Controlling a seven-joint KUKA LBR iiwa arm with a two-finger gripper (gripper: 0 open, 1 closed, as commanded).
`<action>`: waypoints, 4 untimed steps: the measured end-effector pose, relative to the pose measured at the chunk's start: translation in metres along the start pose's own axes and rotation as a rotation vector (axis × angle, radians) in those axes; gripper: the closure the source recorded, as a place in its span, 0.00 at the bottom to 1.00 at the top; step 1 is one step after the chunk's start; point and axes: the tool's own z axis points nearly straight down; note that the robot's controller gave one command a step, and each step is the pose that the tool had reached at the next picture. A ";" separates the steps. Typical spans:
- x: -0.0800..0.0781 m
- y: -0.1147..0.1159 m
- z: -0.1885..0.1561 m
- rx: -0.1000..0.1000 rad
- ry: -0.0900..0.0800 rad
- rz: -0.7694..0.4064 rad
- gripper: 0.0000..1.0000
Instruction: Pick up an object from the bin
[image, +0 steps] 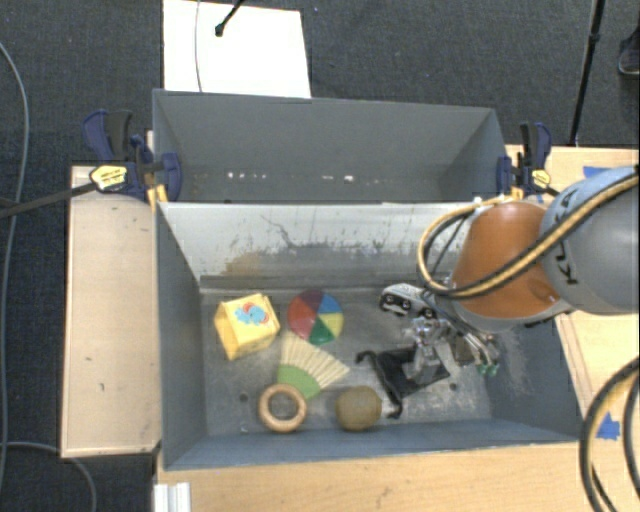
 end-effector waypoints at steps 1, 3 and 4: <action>0.000 0.000 0.000 0.000 0.000 0.000 1.00; 0.002 0.001 -0.012 -0.001 0.006 0.000 1.00; 0.002 0.001 -0.034 -0.002 0.008 0.000 1.00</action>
Offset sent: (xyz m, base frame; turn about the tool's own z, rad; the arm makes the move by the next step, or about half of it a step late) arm 0.0002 0.0000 0.0160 0.0000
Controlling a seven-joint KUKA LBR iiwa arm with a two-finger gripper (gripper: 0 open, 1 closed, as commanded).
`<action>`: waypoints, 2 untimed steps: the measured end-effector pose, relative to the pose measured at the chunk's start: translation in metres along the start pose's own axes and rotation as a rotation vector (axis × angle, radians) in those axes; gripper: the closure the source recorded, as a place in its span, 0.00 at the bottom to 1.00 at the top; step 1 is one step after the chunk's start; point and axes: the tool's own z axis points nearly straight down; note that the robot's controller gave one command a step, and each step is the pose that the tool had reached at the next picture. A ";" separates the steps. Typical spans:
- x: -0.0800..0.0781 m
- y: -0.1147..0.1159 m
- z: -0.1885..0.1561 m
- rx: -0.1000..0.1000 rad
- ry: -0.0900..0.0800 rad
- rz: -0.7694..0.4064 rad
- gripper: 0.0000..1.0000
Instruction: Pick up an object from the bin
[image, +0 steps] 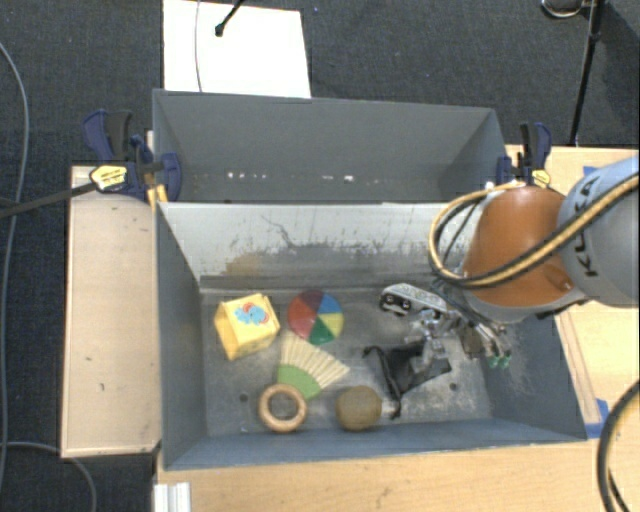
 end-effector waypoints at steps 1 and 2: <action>-0.003 0.000 -0.018 0.002 -0.009 0.000 1.00; -0.003 -0.001 -0.025 0.002 -0.011 0.000 1.00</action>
Offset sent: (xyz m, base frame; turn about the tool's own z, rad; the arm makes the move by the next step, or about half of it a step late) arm 0.0001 0.0001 0.0100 0.0000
